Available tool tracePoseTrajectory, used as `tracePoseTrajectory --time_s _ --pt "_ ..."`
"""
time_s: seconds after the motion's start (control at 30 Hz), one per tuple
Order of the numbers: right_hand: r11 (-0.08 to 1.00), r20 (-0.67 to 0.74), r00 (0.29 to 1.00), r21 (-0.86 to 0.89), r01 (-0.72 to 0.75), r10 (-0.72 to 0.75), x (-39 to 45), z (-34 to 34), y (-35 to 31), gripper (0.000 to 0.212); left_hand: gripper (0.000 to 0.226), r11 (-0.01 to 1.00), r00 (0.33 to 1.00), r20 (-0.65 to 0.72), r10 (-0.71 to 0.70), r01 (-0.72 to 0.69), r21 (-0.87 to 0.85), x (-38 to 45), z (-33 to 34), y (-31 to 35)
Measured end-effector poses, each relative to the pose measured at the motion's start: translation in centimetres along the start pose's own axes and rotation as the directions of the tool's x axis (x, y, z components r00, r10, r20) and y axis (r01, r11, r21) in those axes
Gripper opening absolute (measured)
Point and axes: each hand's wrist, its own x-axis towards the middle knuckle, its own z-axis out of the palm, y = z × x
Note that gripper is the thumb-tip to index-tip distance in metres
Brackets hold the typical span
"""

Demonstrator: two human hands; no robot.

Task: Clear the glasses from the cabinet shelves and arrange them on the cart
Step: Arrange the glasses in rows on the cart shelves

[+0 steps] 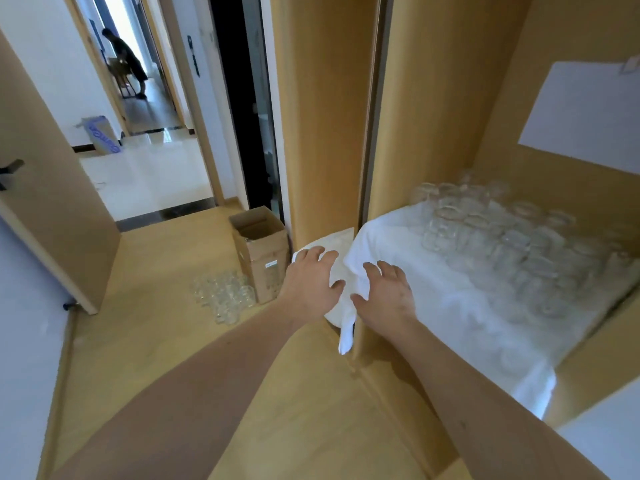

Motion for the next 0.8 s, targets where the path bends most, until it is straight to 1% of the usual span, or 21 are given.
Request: tracePoseTrajectory --time_s 0.13,0.2,0.37,0.47,0.53,0.63,0.8 --pt "0.997 -0.047 0.996 -0.013 -0.075 0.074 3.9 -0.8 2.0 0.067 0.061 0.995 0.996 0.008 0.086 -0.086 -0.051 6.4 1.4 1.0" --pt "0.992 -0.07 0.99 -0.03 -0.122 0.12 5.8 -1.3 3.2 0.068 0.061 0.987 0.99 0.033 0.139 -0.135 -0.089 9.3 2.2 1.7" --pt "0.965 -0.181 0.949 0.003 -0.263 0.26 10.7 -3.3 5.5 0.068 0.06 0.947 0.951 0.046 0.306 -0.299 -0.117 17.1 3.5 3.6" --pt "0.941 -0.247 0.912 0.007 -0.337 0.328 13.6 -4.9 6.1 0.068 0.06 0.912 0.915 0.058 0.4 -0.39 -0.126 21.9 3.7 4.8" --pt "0.924 -0.285 0.885 0.011 -0.382 0.369 15.2 -6.0 6.7 0.067 0.059 0.88 0.888 0.041 0.458 -0.446 -0.161 24.9 3.8 5.7" --pt "0.888 -0.328 0.835 0.026 -0.459 0.441 17.1 -7.6 8.1 0.067 0.057 0.82 0.834 0.026 0.551 -0.537 -0.198 28.8 4.0 7.4" --pt "0.812 -0.389 0.744 0.019 -0.583 0.543 18.6 -9.2 10.7 0.067 0.055 0.73 0.752 0.038 0.659 -0.626 -0.275 33.8 5.0 10.8"
